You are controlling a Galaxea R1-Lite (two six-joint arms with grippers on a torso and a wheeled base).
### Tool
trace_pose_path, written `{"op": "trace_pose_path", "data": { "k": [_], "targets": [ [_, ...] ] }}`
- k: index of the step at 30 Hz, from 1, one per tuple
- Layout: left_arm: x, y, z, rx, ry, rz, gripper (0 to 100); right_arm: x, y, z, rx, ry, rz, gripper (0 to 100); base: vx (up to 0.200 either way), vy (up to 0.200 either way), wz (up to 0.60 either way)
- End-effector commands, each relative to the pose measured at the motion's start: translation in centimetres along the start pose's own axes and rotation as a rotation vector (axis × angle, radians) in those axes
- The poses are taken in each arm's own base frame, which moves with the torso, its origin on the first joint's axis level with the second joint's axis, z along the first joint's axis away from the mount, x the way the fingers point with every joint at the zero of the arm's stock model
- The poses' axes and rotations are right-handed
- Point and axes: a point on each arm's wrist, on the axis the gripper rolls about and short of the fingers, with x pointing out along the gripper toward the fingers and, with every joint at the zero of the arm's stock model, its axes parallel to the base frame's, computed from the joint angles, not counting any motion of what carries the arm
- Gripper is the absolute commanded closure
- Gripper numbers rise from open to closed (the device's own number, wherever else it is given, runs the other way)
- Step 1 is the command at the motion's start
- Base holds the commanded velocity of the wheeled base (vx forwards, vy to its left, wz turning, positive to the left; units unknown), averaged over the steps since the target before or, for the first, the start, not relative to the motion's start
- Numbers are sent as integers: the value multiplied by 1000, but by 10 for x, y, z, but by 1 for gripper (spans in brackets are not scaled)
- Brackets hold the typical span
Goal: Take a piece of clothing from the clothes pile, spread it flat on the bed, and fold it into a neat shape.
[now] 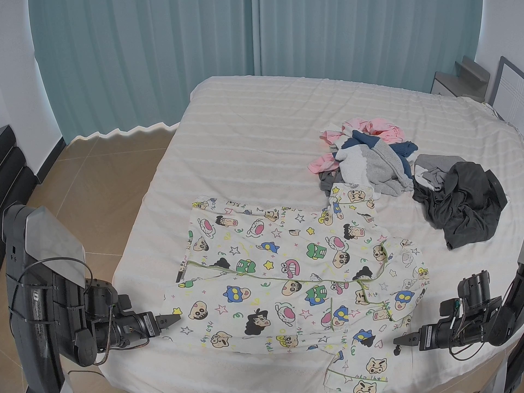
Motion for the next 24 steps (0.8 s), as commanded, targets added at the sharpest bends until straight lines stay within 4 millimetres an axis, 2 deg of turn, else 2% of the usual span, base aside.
{"op": "trace_pose_path", "data": {
  "k": [1, 9, 14, 17, 19, 24],
  "targets": [
    [2, -1, 5, 0, -32, -14, 0, 0, -1, -6, 5, 28, -8, 0, -200, 0, 0],
    [3, -1, 6, -1, -33, -16, 0, 5, 6, -8, 7, 45, 20, 0, -200, 0, 0],
    [2, -2, 6, -11, -31, -24, 0, 17, 22, -8, 46, 31, 61, 0, 0, 0, 0],
    [2, -2, 6, -27, -33, -26, 0, 25, 24, -7, 56, 11, 47, 0, 0, 0, 0],
    [4, -3, 9, -52, -44, -42, 0, 39, 29, -9, 71, -6, 31, 0, 0, 0, 0],
    [2, -5, 12, -86, -53, -58, 0, 49, 33, -14, 88, -3, 34, 0, 0, 0, 0]
  ]
}}
